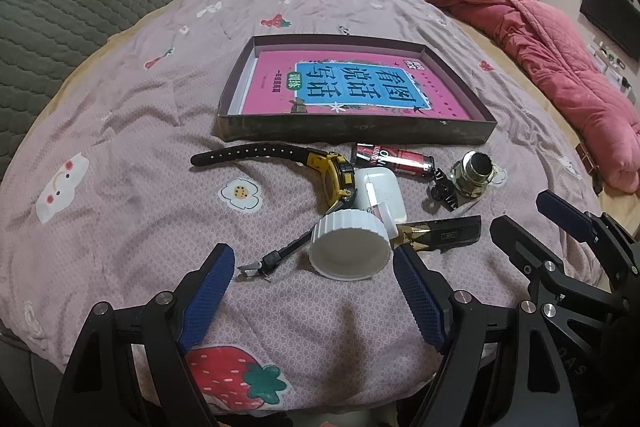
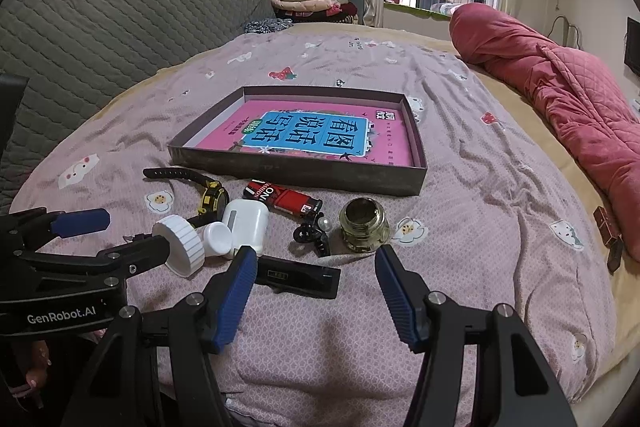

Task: Organize rigid objects
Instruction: 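Move the right tool toward the gold jar while the left tool approaches the white cap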

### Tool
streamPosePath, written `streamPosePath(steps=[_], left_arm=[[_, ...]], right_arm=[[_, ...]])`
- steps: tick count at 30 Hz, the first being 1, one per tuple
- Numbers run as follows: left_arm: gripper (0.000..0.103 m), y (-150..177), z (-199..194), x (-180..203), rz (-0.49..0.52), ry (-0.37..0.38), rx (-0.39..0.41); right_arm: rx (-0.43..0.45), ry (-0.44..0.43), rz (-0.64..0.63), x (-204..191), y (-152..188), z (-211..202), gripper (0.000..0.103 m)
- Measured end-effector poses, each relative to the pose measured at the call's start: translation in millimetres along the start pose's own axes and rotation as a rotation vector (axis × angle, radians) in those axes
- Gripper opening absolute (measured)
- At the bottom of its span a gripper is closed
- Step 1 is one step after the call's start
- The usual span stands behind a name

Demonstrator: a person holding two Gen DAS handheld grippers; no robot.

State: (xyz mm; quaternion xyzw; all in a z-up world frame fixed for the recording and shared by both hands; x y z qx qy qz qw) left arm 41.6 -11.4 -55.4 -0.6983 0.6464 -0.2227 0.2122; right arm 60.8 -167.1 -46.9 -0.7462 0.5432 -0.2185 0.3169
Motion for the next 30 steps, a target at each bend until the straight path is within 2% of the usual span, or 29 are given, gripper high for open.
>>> streamPosePath(steps=[18,30], left_arm=[[0.082,2.8,1.5,0.4,-0.009,0.061,-0.018],[0.082,7.2,14.2,10.4,0.007,0.062,-0.045]], right_arm=[[-0.007,0.011,0.030,13.1,2.6,0.4,0.061],[-0.006,0.018,0.080,30.6,2.4,3.0,0.061]])
Point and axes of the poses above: each gripper's, at about its wrist camera, not at the fingertips, and z roughly the way its jaws point, x to its right, y to its underside, the point moved 7 cm from there along z, roughly the way its jaws point, and after that the axes turned 3 degrees about -y, right-handed, at the moved point
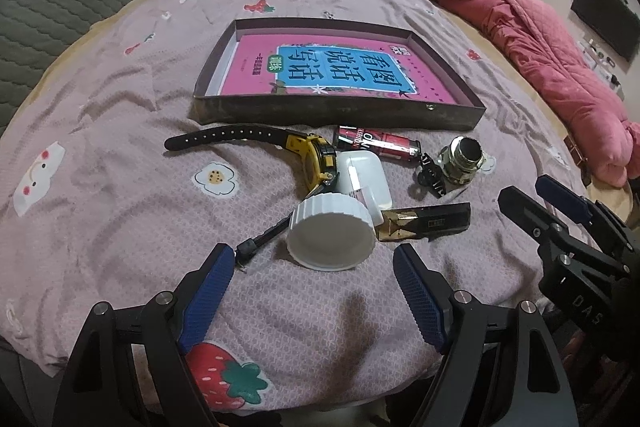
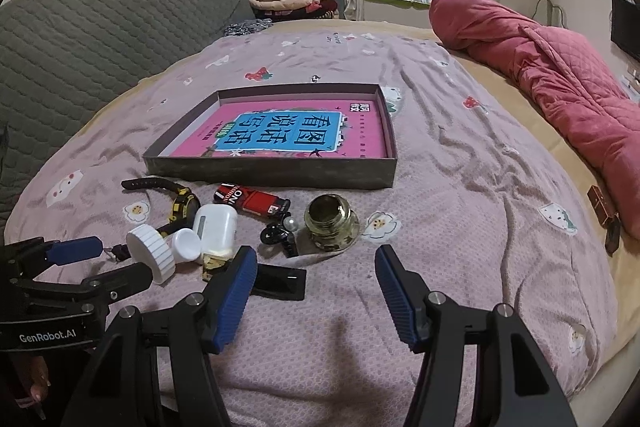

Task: Organize rigid objects
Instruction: 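Move the right tool toward the gold jar while the left tool approaches the white cap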

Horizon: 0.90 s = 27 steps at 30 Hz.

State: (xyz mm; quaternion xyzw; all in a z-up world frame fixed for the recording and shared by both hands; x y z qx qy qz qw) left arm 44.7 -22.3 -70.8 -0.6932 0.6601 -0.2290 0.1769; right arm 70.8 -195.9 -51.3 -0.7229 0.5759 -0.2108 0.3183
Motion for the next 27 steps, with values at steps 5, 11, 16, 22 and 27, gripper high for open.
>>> streamPosePath(steps=[5,11,16,22,27], left_arm=[[0.082,-2.3,6.7,2.4,0.004,-0.015,0.002],[0.082,-2.5,15.5,3.2,0.005,-0.022,-0.008],[0.082,-6.5,18.6,-0.9,-0.004,-0.025,0.006],[0.082,-7.7,20.8,-0.5,0.006,-0.043,0.017],[0.082,-7.7,24.7,4.5,0.027,-0.058,0.012]], right_arm=[[-0.004,-0.008,0.002,2.7,-1.2,4.7,0.061],[-0.022,-0.027,0.006,6.0,-3.5,15.4,0.061],[-0.044,-0.037,0.002,6.6,-3.0,25.5,0.061],[-0.051,-0.044,-0.001,6.2,-3.4,31.0,0.061],[-0.057,-0.043,0.012,9.2,-4.3,34.9,0.061]])
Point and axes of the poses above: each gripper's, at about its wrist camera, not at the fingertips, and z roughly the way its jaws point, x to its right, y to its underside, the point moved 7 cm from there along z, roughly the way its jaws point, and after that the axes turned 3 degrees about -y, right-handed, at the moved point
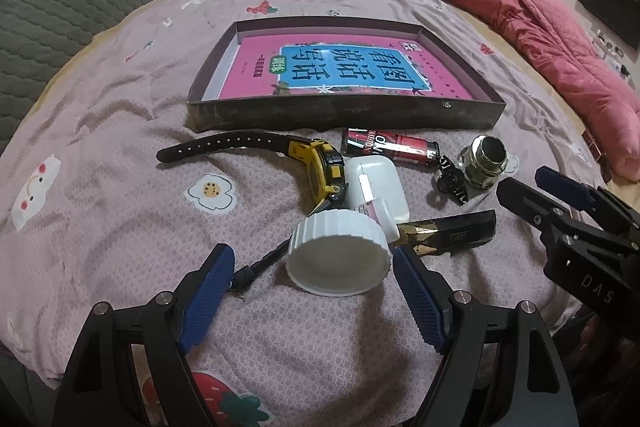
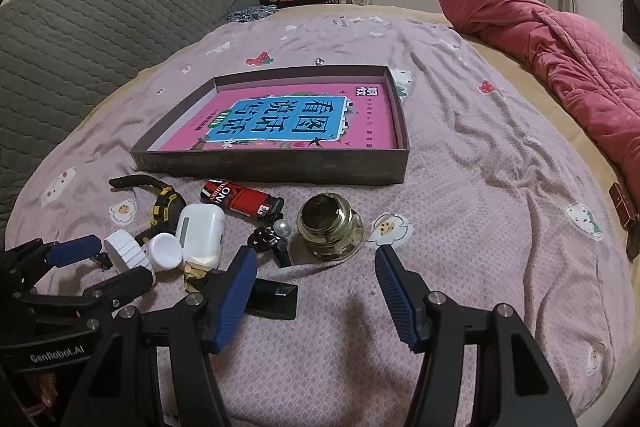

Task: Organize rigid objects
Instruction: 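Move the right tool toward the gold jar while the left tool approaches the white cap, then close the right tool on the gold jar while the left tool grips the white cap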

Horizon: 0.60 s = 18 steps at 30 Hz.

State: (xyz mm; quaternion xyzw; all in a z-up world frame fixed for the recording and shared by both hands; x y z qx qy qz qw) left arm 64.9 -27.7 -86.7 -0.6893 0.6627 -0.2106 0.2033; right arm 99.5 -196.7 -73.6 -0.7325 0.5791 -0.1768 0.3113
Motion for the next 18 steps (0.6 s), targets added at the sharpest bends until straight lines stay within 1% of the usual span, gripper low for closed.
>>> streamPosePath(steps=[4,7,10,12,13,14,18], left_arm=[[0.081,-0.7,3.4,0.1,-0.008,0.007,-0.007],[0.072,-0.4,4.6,2.5,-0.002,0.014,-0.010],[0.071,0.6,6.3,4.3,0.001,0.015,-0.012],[0.068,-0.2,6.2,4.7,0.004,0.017,-0.010],[0.063,-0.4,5.7,5.2,0.006,0.022,-0.008],[0.061,-0.6,4.8,5.3,0.007,0.028,-0.006],[0.059,-1.0,2.3,5.2,0.011,0.037,0.001]], right_arm=[[-0.003,0.000,0.015,4.4,-1.7,2.3,0.061],[-0.009,0.001,0.020,7.6,-2.8,5.6,0.061],[-0.019,0.001,0.023,11.4,-5.7,12.3,0.061],[-0.028,0.010,0.023,14.4,-8.0,17.8,0.061],[-0.031,0.019,0.019,15.5,-8.9,20.3,0.061],[-0.037,0.031,0.010,16.4,-10.0,23.8,0.061],[-0.042,0.055,-0.030,17.5,-15.6,36.3,0.061]])
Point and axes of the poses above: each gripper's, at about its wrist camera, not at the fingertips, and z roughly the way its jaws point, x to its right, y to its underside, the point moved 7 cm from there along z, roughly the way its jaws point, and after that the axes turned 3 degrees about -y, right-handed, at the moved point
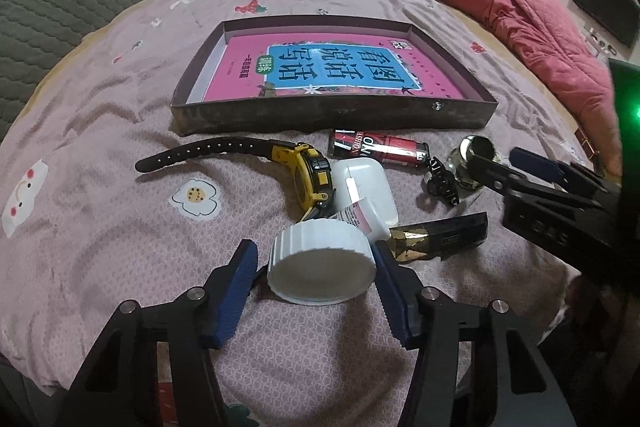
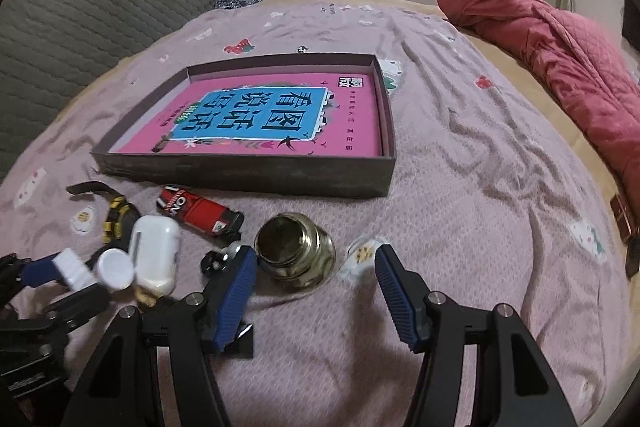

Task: Organize rigid objects
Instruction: 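Close the right tool on the gold jar while the left tool grips the white cap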

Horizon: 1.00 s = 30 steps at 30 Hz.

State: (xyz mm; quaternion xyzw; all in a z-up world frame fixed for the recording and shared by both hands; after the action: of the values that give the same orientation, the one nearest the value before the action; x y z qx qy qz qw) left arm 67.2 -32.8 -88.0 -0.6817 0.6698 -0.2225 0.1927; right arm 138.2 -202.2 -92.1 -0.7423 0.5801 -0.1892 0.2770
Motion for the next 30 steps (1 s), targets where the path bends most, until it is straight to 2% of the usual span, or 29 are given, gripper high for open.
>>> streamPosePath(steps=[5,12,18,25,27,30], left_arm=[[0.055,-3.0,-1.3,-1.4,-0.004,0.021,0.005],[0.053,-4.3,-0.9,-1.1,-0.006,0.039,0.007],[0.053,-4.9,-1.2,-1.2,-0.005,0.039,0.007],[0.053,-10.3,-8.0,-0.4,-0.009,0.065,0.034],[0.053,-11.9,-9.9,-1.2,-0.012,0.071,0.039],[0.053,-14.5,-12.7,-2.3,-0.017,0.076,0.048]], right_arm=[[-0.021,0.018,-0.063,-7.6,-0.4,10.7,0.061],[-0.029,0.030,-0.074,-6.2,-2.1,20.1,0.060],[-0.037,-0.001,-0.080,-7.2,-2.4,24.4,0.043],[-0.013,-0.077,0.020,3.0,-7.7,17.3,0.043],[0.008,-0.079,0.024,4.2,-10.9,12.6,0.037],[0.033,-0.078,0.013,2.0,-14.7,6.1,0.037]])
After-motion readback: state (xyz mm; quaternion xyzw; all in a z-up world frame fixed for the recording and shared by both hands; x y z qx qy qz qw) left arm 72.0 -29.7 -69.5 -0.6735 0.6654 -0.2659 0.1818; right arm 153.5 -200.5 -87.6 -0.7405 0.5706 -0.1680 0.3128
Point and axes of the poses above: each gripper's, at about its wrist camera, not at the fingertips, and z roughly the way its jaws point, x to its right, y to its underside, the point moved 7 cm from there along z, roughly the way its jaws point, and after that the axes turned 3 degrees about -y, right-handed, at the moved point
